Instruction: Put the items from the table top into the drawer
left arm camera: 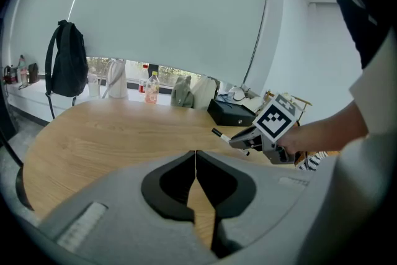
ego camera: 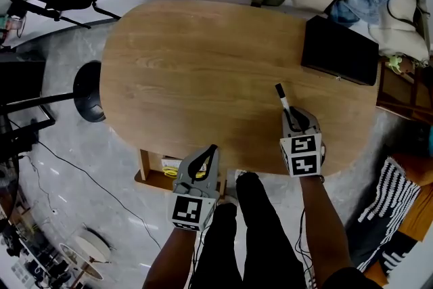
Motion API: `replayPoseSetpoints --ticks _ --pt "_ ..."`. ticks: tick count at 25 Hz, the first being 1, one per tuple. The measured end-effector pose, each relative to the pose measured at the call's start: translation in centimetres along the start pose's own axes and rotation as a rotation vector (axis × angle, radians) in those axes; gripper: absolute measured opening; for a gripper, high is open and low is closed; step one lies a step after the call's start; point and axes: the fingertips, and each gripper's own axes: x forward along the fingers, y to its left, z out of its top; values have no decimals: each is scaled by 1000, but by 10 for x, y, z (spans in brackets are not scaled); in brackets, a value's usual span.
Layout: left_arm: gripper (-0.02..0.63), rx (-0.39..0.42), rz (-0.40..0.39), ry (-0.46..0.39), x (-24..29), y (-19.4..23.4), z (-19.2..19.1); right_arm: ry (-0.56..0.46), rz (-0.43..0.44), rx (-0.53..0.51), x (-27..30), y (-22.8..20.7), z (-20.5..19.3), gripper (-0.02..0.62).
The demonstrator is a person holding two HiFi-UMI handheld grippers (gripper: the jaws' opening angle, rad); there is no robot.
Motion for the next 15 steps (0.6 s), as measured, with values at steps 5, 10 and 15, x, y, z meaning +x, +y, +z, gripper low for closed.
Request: replayPoseSetpoints --ticks 5,10,15 --pt "18 -6 23 -23 -17 5 -3 -54 15 -35 -20 21 20 63" --pt "18 -15 41 -50 -45 17 -16 -95 39 -78 -35 57 32 63" --pt "18 -28 85 -77 -78 35 -26 -116 79 -122 -48 100 37 63"
